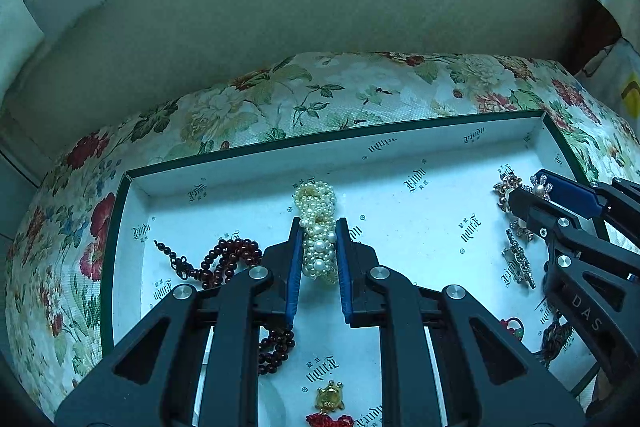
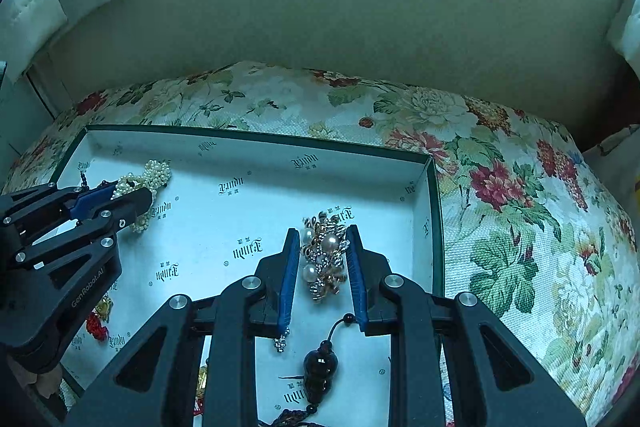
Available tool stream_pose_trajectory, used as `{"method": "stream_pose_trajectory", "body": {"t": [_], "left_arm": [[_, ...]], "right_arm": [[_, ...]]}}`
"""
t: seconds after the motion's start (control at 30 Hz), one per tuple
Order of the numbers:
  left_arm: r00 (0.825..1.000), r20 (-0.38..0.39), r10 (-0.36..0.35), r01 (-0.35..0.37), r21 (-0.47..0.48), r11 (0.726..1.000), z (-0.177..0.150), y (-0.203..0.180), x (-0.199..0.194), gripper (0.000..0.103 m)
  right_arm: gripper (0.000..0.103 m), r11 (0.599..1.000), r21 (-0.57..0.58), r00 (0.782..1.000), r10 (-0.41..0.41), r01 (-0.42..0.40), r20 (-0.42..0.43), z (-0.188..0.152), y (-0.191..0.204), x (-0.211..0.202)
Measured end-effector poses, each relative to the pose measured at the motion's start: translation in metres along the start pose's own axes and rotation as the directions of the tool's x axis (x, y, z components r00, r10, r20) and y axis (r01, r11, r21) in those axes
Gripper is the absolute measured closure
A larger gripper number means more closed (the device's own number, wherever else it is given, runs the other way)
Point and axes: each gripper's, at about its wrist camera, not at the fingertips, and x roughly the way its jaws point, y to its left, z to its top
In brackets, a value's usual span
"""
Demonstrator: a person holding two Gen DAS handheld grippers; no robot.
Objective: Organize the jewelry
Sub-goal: 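Carry the pearl bracelet and brooch into the green box and open both grippers, then grasp a small gold stud from the bedspread with each gripper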
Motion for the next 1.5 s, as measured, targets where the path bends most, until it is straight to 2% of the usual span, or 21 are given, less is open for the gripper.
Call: {"method": "stream_pose_trajectory", "body": {"t": [0.03, 0.1, 0.13, 0.17, 0.2, 0.23, 0.3, 0.4, 0.8, 0.97, 1.2, 1.27, 1.33, 1.5], "left_arm": [[1.0, -0.002, 0.001, -0.001, 0.0, 1.0, 0.0, 0.0, 0.001, 0.087], [1.0, -0.009, -0.001, 0.001, 0.004, 1.0, 0.0, 0.0, 0.002, 0.086], [1.0, -0.012, -0.002, 0.002, 0.007, 1.0, -0.001, -0.001, 0.003, 0.084], [1.0, -0.016, -0.002, 0.002, 0.01, 1.0, -0.001, -0.001, 0.004, 0.079], [1.0, -0.016, -0.001, 0.001, 0.013, 1.0, -0.001, -0.002, 0.004, 0.068], [1.0, -0.009, 0.004, -0.004, 0.014, 1.0, -0.001, -0.002, 0.003, 0.064], [1.0, -0.002, 0.009, -0.009, 0.018, 1.0, 0.0, -0.002, 0.001, 0.063], [1.0, -0.005, 0.01, -0.01, 0.014, 1.0, 0.0, -0.002, 0.002, 0.054], [1.0, 0.028, 0.01, -0.01, 0.009, 1.0, 0.001, -0.004, -0.009, 0.031], [0.998, 0.054, 0.019, -0.02, 0.019, 1.0, 0.0, -0.005, -0.021, 0.03], [0.997, 0.081, -0.009, 0.009, -0.008, 1.0, -0.008, 0.007, -0.055, 0.03], [0.996, 0.092, -0.007, 0.008, -0.014, 1.0, -0.013, 0.012, -0.068, 0.03], [0.995, 0.103, -0.007, 0.01, -0.03, 0.999, -0.02, 0.019, -0.082, 0.025], [0.994, 0.112, -0.009, 0.017, -0.072, 0.997, -0.044, 0.037, -0.109, 0.024]], "right_arm": [[0.073, 1.0, 0.002, 1.0, 0.002, -0.002, -0.001, 0.0, 0.0, 0.0], [0.059, 1.0, 0.005, 1.0, 0.002, -0.002, 0.005, 0.0, -0.001, -0.001], [0.057, 1.0, 0.005, 1.0, 0.0, 0.0, 0.011, 0.0, -0.001, -0.003], [0.056, 1.0, 0.004, 1.0, -0.002, 0.002, 0.012, 0.0, -0.001, -0.003], [0.056, 1.0, 0.001, 1.0, -0.003, 0.003, 0.01, 0.0, 0.0, -0.003], [0.056, 1.0, -0.001, 1.0, -0.003, 0.003, 0.009, 0.0, 0.0, -0.003], [0.056, 1.0, -0.003, 1.0, -0.005, 0.005, 0.013, 0.0, 0.0, -0.003], [0.056, 1.0, -0.002, 1.0, -0.005, 0.005, 0.014, 0.0, 0.0, -0.004], [0.056, 1.0, 0.004, 1.0, -0.007, 0.007, 0.028, -0.002, -0.001, -0.007], [0.05, 1.0, 0.009, 0.999, -0.006, 0.006, 0.041, -0.003, -0.001, -0.013], [0.048, 1.0, 0.024, 0.995, 0.013, -0.015, 0.097, -0.006, 0.001, -0.05], [0.047, 1.0, 0.025, 0.993, 0.016, -0.019, 0.118, -0.01, 0.002, -0.065], [0.046, 0.999, 0.034, 0.99, 0.022, -0.026, 0.138, -0.015, 0.002, -0.08], [0.046, 0.999, 0.036, 0.987, 0.034, -0.04, 0.159, -0.034, 0.008, -0.11]]}}
